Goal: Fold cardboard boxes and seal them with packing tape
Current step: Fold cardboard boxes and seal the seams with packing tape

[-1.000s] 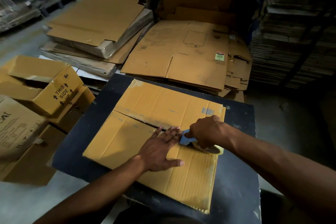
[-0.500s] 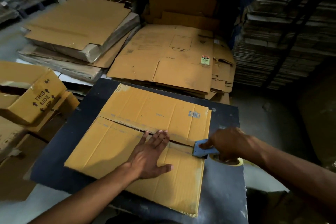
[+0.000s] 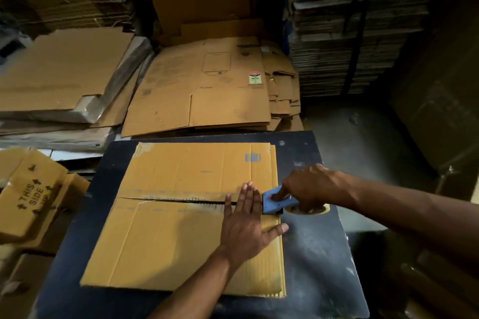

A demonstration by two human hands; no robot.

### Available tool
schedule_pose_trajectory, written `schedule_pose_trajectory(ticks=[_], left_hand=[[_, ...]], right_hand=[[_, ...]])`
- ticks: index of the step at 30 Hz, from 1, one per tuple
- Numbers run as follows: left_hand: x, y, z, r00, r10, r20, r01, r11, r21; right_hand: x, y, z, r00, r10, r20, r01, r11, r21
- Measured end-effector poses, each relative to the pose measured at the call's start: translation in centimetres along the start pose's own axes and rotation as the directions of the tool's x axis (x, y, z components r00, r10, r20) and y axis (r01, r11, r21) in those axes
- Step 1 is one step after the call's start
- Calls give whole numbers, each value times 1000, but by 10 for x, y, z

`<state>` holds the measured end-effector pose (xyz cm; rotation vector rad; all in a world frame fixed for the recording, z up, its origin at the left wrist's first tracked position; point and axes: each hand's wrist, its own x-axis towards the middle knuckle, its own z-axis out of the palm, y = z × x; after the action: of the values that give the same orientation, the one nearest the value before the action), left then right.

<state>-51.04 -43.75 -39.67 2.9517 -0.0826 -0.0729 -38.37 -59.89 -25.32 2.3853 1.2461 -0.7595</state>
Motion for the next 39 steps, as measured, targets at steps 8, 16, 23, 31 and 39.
schedule_pose_trajectory(ticks=[8, 16, 23, 31, 39], left_hand=[[0, 6, -6, 997, -64, 50, 61, 997, 52], [4, 16, -15, 981, -123, 149, 116, 992, 56], [9, 21, -25, 978, 50, 203, -67, 995, 76], [19, 14, -19, 973, 95, 210, -127, 981, 143], [20, 10, -10, 980, 100, 172, -125, 982, 141]], right_hand=[[-39, 31, 19, 999, 21, 32, -23, 997, 76], [-39, 47, 51, 995, 80, 62, -87, 989, 123], [-26, 50, 76, 989, 24, -147, -4, 990, 140], [8, 27, 56, 989, 146, -38, -140, 980, 140], [31, 20, 107, 941, 174, 290, -226, 962, 155]])
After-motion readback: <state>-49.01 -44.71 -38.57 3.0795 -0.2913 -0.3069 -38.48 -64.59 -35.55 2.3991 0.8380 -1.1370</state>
